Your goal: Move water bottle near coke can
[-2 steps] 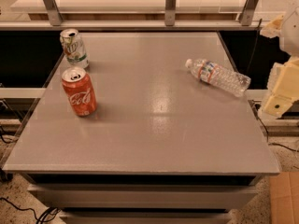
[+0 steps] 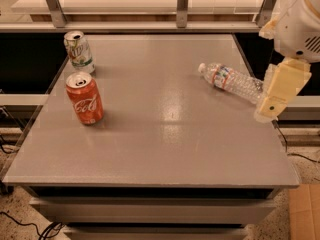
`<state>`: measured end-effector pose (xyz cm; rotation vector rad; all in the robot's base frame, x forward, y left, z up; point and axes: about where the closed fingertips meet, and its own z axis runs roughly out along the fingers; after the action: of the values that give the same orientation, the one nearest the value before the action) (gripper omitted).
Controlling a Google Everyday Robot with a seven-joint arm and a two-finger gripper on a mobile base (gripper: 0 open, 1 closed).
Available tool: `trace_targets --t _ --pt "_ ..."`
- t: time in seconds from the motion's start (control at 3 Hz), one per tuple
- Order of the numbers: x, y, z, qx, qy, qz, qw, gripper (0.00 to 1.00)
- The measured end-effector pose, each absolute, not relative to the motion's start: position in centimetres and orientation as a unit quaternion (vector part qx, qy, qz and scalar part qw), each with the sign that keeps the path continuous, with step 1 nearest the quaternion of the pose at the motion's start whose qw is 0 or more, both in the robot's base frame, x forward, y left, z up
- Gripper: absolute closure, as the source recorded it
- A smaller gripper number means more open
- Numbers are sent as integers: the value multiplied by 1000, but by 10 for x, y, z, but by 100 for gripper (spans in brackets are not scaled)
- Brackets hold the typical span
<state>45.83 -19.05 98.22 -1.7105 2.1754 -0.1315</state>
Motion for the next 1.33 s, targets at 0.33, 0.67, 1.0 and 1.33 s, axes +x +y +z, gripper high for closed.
trace_targets --t 0.33,0.67,1.0,1.33 --pt "477 -175 966 -615 767 -45 176 0" --pt "499 -168 945 -617 768 -49 165 0" --pt "524 -170 926 -610 775 -52 158 0" --pt "548 -175 911 -601 783 -50 155 0"
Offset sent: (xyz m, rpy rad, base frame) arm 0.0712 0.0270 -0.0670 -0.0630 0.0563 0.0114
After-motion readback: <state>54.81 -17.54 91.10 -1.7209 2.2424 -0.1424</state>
